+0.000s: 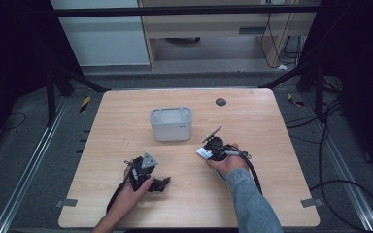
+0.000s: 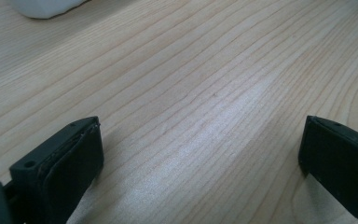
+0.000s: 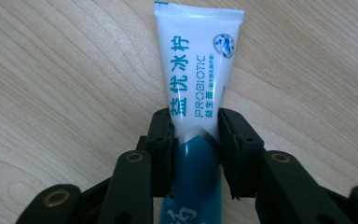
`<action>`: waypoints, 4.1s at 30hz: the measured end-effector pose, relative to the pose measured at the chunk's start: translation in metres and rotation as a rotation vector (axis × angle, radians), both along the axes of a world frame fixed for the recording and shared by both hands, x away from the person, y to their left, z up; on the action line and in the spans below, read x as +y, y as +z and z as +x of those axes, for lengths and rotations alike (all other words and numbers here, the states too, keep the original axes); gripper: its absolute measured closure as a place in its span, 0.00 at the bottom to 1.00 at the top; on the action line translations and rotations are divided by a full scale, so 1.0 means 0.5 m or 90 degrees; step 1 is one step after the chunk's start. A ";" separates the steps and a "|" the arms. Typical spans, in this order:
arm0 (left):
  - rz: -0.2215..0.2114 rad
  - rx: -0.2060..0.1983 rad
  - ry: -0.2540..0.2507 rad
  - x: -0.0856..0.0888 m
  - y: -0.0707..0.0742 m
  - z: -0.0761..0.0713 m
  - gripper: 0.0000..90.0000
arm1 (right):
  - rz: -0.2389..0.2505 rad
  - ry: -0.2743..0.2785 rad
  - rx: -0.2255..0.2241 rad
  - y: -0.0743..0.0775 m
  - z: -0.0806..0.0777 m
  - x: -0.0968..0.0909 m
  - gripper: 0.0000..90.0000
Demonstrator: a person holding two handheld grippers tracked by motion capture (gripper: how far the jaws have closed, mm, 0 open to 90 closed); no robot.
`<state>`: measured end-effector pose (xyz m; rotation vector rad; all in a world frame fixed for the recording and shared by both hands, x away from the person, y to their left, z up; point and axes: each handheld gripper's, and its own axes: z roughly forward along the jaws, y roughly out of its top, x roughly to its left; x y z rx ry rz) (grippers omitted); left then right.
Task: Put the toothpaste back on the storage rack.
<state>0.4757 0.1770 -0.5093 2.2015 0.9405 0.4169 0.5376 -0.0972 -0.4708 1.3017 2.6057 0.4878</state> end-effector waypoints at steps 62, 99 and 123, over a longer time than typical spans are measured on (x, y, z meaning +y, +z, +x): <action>-0.002 -0.001 0.001 0.000 0.000 0.000 0.00 | 0.059 -0.082 -0.188 0.190 -0.026 -0.100 0.89; -0.001 -0.001 0.001 0.000 0.000 0.000 0.00 | 0.174 -0.076 -0.316 0.256 -0.011 -0.050 0.89; 0.000 0.000 -0.001 0.000 0.000 0.001 0.00 | 0.203 -0.087 -0.398 0.332 0.047 0.028 0.89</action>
